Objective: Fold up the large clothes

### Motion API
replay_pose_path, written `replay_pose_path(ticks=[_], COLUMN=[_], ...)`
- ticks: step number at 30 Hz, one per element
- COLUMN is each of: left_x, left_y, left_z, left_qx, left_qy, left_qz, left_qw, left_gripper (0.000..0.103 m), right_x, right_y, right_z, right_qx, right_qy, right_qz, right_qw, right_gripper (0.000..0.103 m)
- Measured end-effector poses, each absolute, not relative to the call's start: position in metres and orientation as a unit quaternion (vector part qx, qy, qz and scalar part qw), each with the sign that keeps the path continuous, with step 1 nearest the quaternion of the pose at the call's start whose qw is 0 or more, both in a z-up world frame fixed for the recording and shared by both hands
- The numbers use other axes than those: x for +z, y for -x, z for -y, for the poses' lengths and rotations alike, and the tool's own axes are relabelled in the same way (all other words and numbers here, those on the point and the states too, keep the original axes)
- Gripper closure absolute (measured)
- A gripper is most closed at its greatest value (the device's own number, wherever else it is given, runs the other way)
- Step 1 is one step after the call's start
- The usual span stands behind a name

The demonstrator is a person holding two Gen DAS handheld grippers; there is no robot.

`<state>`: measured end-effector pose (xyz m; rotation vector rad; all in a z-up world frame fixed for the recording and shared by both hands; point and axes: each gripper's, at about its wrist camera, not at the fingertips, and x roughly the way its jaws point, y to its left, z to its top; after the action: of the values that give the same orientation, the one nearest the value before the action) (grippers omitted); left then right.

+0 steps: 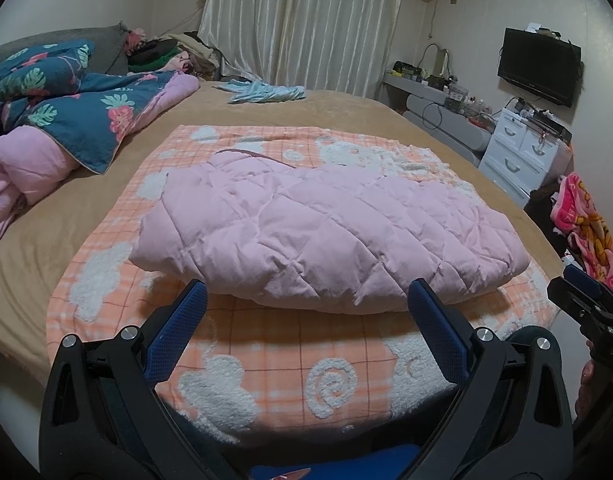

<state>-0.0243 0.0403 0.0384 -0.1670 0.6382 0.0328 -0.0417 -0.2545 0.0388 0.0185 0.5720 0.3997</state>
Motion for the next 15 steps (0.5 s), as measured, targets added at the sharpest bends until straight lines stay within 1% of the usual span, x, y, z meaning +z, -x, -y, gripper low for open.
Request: replay_pose_path(ticks=[15], left_x=[0.0369], left_y=[0.0237], left_z=[-0.0374], left_qx=[0.021], left_qy=[0.077], left_qz=[-0.319], left_qw=[0.944], left_gripper=[0.009], right_x=[0.0408], right_y=[0.0406], right_z=[0.2564], right_qx=[0.195], right_qy=[-0.008], right_qz=[-0.28], right_qw=[0.94], right_gripper=[0.004])
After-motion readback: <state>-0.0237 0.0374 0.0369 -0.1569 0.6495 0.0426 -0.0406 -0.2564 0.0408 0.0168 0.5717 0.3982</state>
